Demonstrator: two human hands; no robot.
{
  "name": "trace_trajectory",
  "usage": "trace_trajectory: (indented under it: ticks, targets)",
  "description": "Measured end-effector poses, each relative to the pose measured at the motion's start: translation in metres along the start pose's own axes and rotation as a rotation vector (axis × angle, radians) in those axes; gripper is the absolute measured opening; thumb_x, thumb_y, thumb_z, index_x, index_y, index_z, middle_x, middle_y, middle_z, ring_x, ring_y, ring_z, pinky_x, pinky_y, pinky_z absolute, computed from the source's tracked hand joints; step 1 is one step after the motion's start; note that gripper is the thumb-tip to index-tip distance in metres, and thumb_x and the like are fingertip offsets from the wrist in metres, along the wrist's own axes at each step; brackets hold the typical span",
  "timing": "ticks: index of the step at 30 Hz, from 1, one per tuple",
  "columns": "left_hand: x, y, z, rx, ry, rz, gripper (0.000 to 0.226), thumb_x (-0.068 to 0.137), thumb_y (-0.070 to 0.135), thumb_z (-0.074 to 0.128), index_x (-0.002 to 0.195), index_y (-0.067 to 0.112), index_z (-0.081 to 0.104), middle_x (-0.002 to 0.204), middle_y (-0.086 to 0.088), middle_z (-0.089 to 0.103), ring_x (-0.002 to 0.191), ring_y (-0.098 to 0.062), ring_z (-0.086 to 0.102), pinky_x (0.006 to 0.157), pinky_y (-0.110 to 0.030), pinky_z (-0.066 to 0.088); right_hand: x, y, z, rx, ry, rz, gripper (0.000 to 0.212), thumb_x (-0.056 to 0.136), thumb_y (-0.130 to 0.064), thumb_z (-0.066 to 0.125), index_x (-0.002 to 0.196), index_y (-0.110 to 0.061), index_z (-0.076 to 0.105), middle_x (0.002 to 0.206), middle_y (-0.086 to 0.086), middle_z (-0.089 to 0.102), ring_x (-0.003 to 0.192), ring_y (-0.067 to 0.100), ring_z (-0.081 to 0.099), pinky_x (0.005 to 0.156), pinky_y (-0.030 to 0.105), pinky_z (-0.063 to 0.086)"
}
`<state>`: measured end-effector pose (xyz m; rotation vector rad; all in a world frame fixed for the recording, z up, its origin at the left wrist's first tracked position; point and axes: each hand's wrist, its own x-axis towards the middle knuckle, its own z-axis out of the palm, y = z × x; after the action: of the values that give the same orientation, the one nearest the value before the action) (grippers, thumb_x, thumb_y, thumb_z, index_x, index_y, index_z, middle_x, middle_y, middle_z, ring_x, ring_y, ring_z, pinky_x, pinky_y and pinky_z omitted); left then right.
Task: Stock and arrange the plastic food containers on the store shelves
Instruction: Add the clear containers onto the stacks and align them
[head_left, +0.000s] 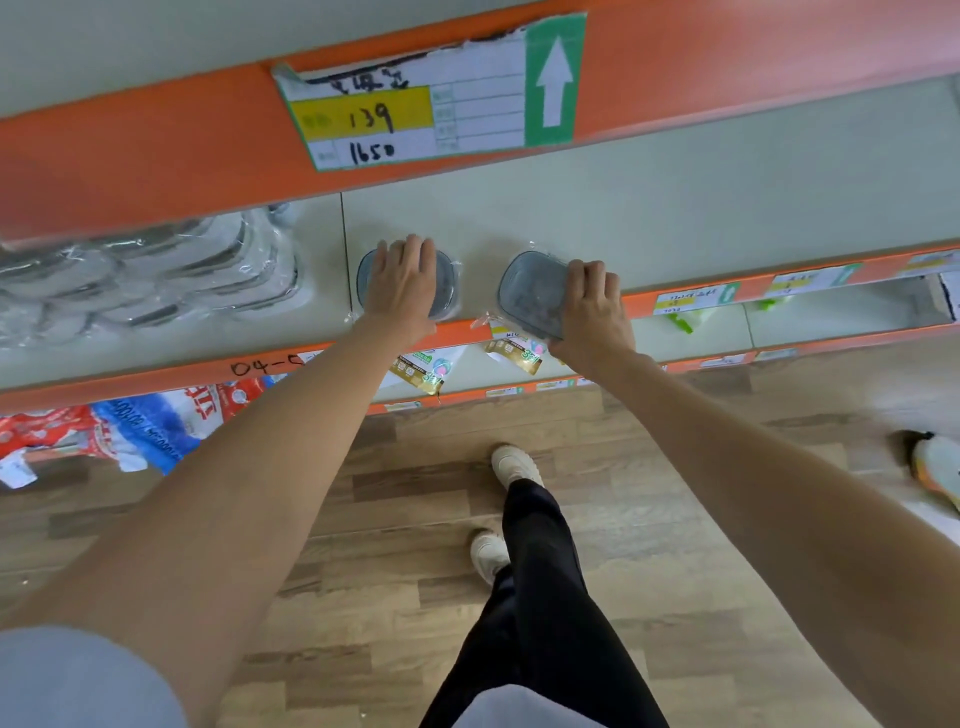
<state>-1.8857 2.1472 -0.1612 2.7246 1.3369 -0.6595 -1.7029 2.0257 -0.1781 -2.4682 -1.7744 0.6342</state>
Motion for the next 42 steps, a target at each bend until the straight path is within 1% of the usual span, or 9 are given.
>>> trace_trajectory:
  ticks: [5,11,14,19,27,30,33,36,42]
  targets:
    - [-0.021,-0.017,0.006,-0.018,0.162,-0.003,0.084,0.072,0.036,0.077,0.135,0.0,0.033,0.128,-0.019,0.039,0.117,-0.035,0.038,0.107,-0.042,0.023,-0.001,-0.003,-0.004,-0.002,-0.03,-0.007,0.082,0.076,-0.021,0.069,0.139,0.002,0.021,0.132,0.018,0.031,0.116,0.033,0.035,0.097,0.033,0.032]
    - [-0.083,-0.028,0.003,-0.035,0.041,-0.024,0.09,0.067,0.045,0.076,0.137,0.011,0.032,0.129,-0.014,0.034,0.117,-0.03,0.037,0.099,-0.045,0.032,-0.029,-0.041,-0.002,0.052,-0.146,-0.082,0.082,0.07,-0.022,0.075,0.133,0.0,0.028,0.129,0.016,0.032,0.116,0.034,0.036,0.093,0.037,0.039]
    - [-0.126,-0.037,0.001,-0.051,0.035,-0.068,0.091,0.065,0.049,0.075,0.138,0.014,0.032,0.13,-0.012,0.033,0.118,-0.03,0.035,0.1,-0.047,0.032,-0.053,-0.07,0.003,0.097,-0.129,-0.125,0.081,0.068,-0.023,0.075,0.132,-0.002,0.03,0.128,0.014,0.032,0.117,0.033,0.036,0.089,0.04,0.041]
    - [-0.2,-0.07,-0.016,-0.258,0.048,-0.203,0.091,0.062,0.05,0.078,0.136,0.018,0.035,0.128,-0.011,0.03,0.117,-0.031,0.032,0.094,-0.039,0.039,-0.088,-0.111,-0.015,0.149,-0.064,-0.266,0.083,0.061,-0.028,0.078,0.129,-0.006,0.036,0.125,0.01,0.035,0.115,0.03,0.037,0.091,0.036,0.039]
    - [-0.272,-0.103,-0.087,-0.428,0.157,-0.198,0.1,0.069,0.054,0.075,0.147,0.023,0.022,0.133,-0.007,0.03,0.126,-0.029,0.032,0.105,-0.047,0.032,-0.142,-0.144,-0.102,0.114,0.122,-0.419,0.088,0.065,-0.058,0.074,0.129,-0.008,0.039,0.121,0.011,0.039,0.111,0.029,0.04,0.092,0.039,0.039]
    - [-0.285,-0.107,-0.123,-0.418,0.234,-0.158,0.1,0.071,0.058,0.071,0.148,0.021,0.019,0.145,-0.006,0.029,0.134,-0.027,0.029,0.11,-0.05,0.026,-0.156,-0.146,-0.144,0.118,0.136,-0.426,0.088,0.065,-0.063,0.072,0.128,-0.01,0.041,0.118,0.008,0.041,0.111,0.027,0.042,0.093,0.037,0.039]
    - [-0.294,-0.11,-0.156,-0.429,0.381,-0.115,0.097,0.07,0.058,0.072,0.145,0.018,0.025,0.147,-0.005,0.035,0.13,-0.025,0.038,0.106,-0.042,0.035,-0.163,-0.147,-0.186,0.125,0.179,-0.44,0.084,0.063,-0.061,0.074,0.123,-0.011,0.045,0.112,0.005,0.043,0.109,0.026,0.046,0.092,0.035,0.04]
    - [-0.296,-0.112,-0.187,-0.447,0.519,-0.078,0.088,0.07,0.057,0.072,0.139,0.017,0.034,0.137,-0.002,0.045,0.12,-0.022,0.045,0.095,-0.035,0.04,-0.165,-0.144,-0.225,0.139,0.291,-0.475,0.081,0.063,-0.053,0.078,0.125,-0.01,0.047,0.112,0.005,0.044,0.109,0.026,0.046,0.093,0.034,0.039]
    - [-0.265,-0.102,-0.247,-0.356,0.616,-0.083,0.086,0.069,0.063,0.069,0.134,0.018,0.037,0.13,-0.001,0.042,0.119,-0.023,0.042,0.097,-0.043,0.034,-0.157,-0.126,-0.295,0.094,0.427,-0.504,0.083,0.065,-0.043,0.081,0.13,-0.008,0.044,0.119,0.01,0.038,0.112,0.028,0.043,0.097,0.036,0.039]
